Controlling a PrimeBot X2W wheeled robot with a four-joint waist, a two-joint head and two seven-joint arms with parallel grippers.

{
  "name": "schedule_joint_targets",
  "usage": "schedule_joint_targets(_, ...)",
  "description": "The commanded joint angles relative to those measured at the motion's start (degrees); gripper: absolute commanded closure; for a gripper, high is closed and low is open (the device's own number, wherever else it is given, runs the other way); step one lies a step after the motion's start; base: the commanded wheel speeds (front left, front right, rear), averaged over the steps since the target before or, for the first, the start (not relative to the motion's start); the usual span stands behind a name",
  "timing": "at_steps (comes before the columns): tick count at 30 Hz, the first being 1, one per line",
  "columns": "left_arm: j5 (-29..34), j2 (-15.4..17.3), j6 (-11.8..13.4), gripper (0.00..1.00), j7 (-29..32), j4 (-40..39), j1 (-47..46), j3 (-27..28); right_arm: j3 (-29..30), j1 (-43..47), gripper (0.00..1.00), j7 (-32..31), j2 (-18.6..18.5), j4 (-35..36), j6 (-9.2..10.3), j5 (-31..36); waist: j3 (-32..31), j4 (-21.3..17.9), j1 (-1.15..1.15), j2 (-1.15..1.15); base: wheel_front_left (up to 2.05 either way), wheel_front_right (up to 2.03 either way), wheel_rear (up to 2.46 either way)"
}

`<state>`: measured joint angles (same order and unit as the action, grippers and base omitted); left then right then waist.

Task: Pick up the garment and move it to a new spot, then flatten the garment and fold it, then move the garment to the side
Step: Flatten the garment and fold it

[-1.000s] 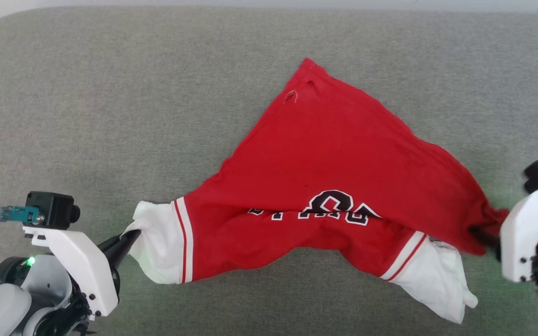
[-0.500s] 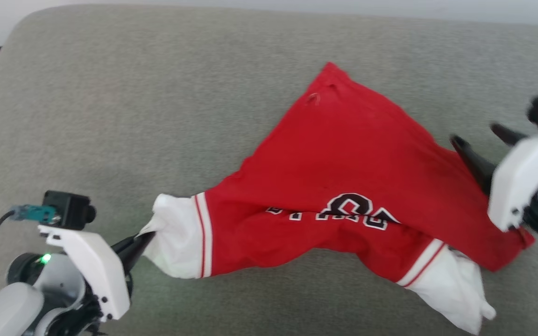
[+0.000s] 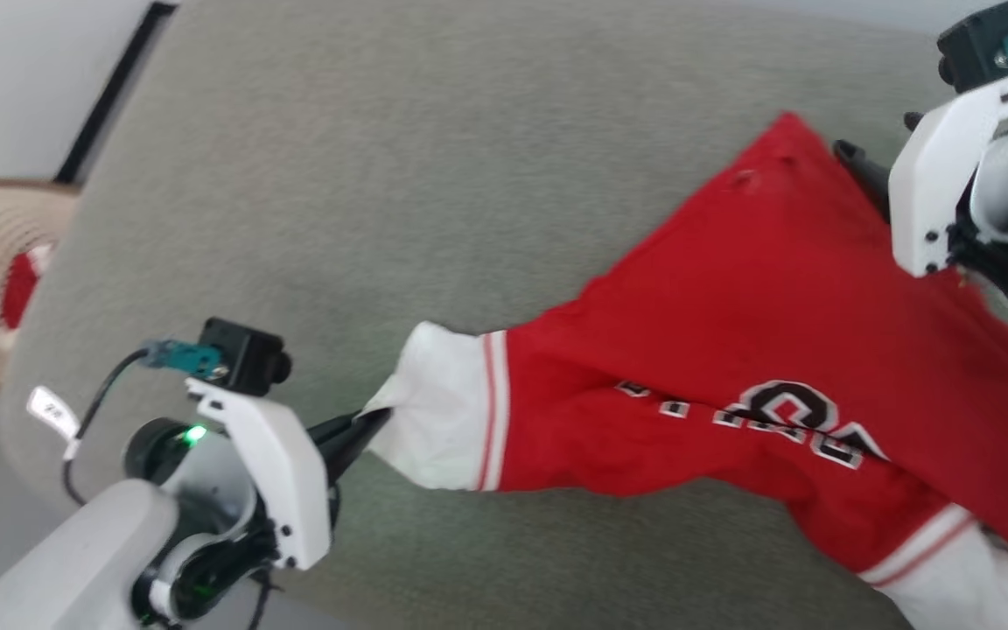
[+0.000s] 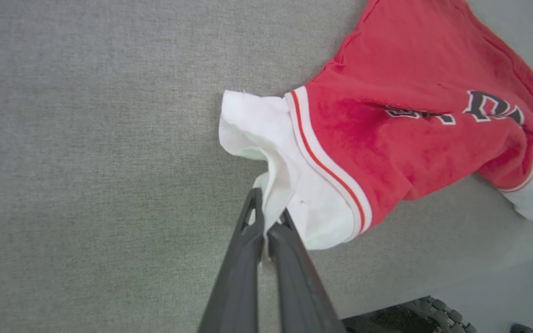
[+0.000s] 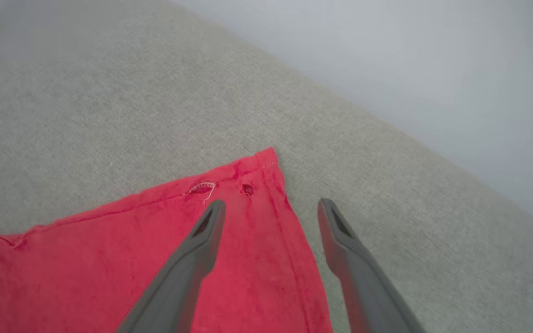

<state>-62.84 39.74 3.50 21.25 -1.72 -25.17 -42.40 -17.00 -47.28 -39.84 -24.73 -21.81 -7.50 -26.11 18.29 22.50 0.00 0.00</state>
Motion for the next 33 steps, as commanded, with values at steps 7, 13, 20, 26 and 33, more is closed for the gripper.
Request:
schedule_joint_targets(7, 1.4, -4.1, -3.1, 1.00, 0.6, 3.2, -3.9, -2.1, -5.1, -8.3, 0.00, -1.4, -1.8, -12.8, 0.03, -1.3, 3.5, 6.9, 0.00, 0.00, 0.00, 0.00, 0.00)
schedule_joint_targets(13, 1.7, -6.5, -4.9, 1.00, 0.0, 5.7, -5.8, -3.0, -11.4, -12.2, 0.00, -5.9, -2.9, -22.7, 0.04, -1.5, 5.5, 9.4, 0.00, 0.00, 0.00, 0.00, 0.00)
schedule_joint_targets(20, 1.4, -7.6, -5.9, 1.00, -0.5, 7.8, -6.7, -3.1, -16.8, -8.8, 0.00, -16.1, -2.7, -33.0, 0.03, -4.8, 6.4, 10.1, 0.00, 0.00, 0.00, 0.00, 0.00)
schedule_joint_targets(26, 1.1, -7.0, -5.7, 1.00, 0.1, 9.2, -8.4, -2.1, -18.8, -13.0, 1.00, -13.8, -3.5, -31.6, 0.04, -5.6, 5.8, 8.2, 0.00, 0.00, 0.00, 0.00, 0.00)
schedule_joint_targets(33, 0.8, -2.9, -4.5, 1.00, 3.1, 9.1, -12.9, 0.6, -18.7, -18.8, 1.00, -8.4, -3.2, -25.2, 0.04, -8.8, 2.8, 3.3, 0.00, 0.00, 0.00, 0.00, 0.00)
